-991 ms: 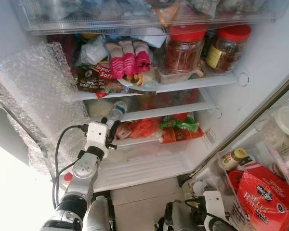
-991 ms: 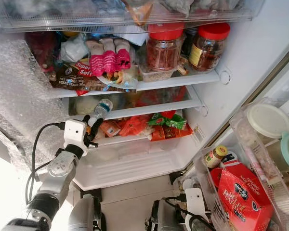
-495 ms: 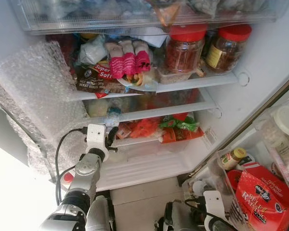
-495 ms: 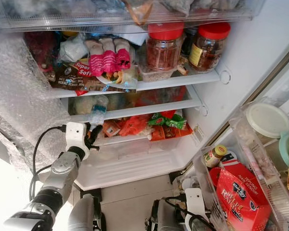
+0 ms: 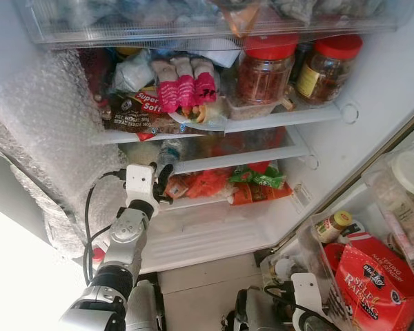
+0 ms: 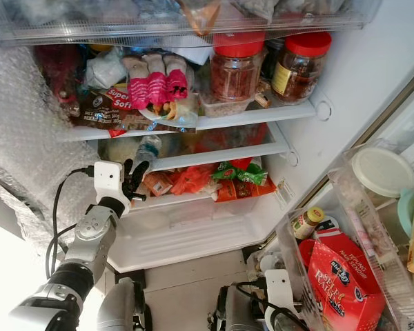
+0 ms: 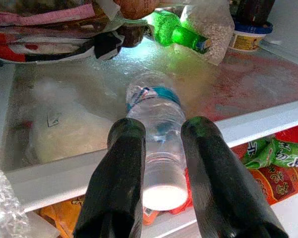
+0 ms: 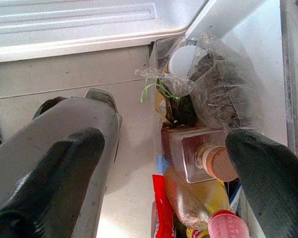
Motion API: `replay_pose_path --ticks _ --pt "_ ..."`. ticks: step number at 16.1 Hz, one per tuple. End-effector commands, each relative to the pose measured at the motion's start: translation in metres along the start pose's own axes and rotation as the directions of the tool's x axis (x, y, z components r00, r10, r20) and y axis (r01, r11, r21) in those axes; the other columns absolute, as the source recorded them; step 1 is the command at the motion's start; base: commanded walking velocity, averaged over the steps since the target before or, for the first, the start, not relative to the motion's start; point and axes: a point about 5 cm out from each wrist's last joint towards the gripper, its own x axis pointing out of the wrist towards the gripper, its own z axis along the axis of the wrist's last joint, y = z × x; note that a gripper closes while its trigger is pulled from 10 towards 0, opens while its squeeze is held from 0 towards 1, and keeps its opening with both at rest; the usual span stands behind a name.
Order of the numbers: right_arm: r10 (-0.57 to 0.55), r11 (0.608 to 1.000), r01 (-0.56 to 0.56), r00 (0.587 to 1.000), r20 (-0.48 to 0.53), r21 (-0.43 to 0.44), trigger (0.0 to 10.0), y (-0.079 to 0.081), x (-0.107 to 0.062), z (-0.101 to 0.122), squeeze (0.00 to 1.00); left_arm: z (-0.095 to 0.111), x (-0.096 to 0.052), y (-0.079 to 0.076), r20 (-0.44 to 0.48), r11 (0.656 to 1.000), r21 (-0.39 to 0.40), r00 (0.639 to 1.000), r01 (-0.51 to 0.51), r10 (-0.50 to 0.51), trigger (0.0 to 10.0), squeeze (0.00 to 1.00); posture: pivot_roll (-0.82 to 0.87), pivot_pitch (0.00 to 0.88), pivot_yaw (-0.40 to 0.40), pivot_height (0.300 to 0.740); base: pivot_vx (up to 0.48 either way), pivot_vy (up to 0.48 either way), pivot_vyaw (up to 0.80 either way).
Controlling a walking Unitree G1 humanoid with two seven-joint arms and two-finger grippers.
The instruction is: Restocking fridge
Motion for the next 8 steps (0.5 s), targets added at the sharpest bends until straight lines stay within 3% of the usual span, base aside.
replay_pose_path --ticks 1,4,6,7,8 --pt "0.009 1.000 -0.009 0.989 -0.146 0.003 10.0 0.004 -0.008 -0.038 0.00 0.003 0.003 -0.002 0.009 1.000 0.013 1.000 0.016 -0.016 10.0 0.00 -0.03 0.201 -0.057 0.633 0.000 0.000 0.00" --pt "0.011 1.000 -0.010 0.989 -0.147 0.005 10.0 0.004 -0.008 -0.039 0.00 -0.005 0.003 0.000 -0.053 1.000 0.005 0.999 -0.003 0.003 10.0 0.00 -0.03 0.200 -0.054 0.633 0.000 0.000 0.00" --pt "0.008 1.000 -0.008 0.989 -0.148 0.004 10.0 0.004 -0.008 -0.039 0.00 0.003 0.002 -0.009 0.011 0.996 0.020 0.996 0.086 -0.087 10.0 0.00 -0.03 0.202 -0.055 0.633 0.000 0.000 0.00" --pt "0.007 1.000 -0.007 0.989 -0.148 0.000 10.0 0.004 -0.008 -0.039 0.00 0.013 0.001 -0.019 0.062 0.983 0.067 0.983 0.169 -0.173 10.0 0.00 -0.03 0.203 -0.055 0.633 0.000 0.000 0.00" --pt "0.007 1.000 -0.007 0.989 -0.148 0.001 10.0 0.004 -0.008 -0.039 0.00 0.015 0.001 -0.021 0.070 0.978 0.085 0.978 0.191 -0.197 10.0 0.00 -0.03 0.204 -0.054 0.633 0.000 0.000 0.00"
